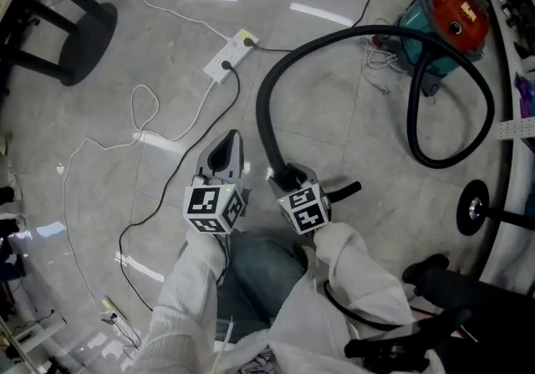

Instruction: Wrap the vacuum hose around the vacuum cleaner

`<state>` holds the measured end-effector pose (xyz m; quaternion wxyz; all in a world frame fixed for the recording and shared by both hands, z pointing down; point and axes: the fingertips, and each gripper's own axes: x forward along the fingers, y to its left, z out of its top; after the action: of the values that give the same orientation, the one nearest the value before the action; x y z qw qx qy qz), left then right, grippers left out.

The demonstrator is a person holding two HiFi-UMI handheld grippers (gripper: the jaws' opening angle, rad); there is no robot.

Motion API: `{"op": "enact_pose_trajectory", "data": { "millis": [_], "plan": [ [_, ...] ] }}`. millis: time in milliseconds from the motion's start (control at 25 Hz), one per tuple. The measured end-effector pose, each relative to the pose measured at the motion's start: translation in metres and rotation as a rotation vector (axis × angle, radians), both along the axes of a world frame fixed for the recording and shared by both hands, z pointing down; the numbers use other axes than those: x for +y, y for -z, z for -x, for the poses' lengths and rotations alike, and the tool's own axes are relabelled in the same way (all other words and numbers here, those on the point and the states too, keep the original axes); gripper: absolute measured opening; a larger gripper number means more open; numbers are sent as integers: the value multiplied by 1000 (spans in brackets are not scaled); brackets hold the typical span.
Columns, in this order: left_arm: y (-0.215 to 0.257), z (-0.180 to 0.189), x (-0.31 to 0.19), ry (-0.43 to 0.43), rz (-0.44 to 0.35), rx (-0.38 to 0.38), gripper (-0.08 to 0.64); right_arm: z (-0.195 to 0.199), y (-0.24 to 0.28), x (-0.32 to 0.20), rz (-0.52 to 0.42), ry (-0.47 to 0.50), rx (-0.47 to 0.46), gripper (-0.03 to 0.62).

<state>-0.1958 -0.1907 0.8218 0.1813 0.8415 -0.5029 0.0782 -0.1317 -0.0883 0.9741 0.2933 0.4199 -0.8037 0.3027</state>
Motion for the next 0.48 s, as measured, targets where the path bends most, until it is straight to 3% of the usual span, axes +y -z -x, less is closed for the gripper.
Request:
{"op": "enact_pose_trajectory", "data": {
  "millis": [160, 320, 480],
  "plan": [
    [139, 1, 1, -15, -40, -6, 0, 14, 185, -14, -158, -65, -128, 236],
    [278, 2, 10, 4, -29, 21, 0, 17, 390, -17, -327, -164, -275, 236],
    [424, -18, 33, -54, -13, 41, 0, -4, 585, -2, -446, -338, -378, 236]
  ]
}}
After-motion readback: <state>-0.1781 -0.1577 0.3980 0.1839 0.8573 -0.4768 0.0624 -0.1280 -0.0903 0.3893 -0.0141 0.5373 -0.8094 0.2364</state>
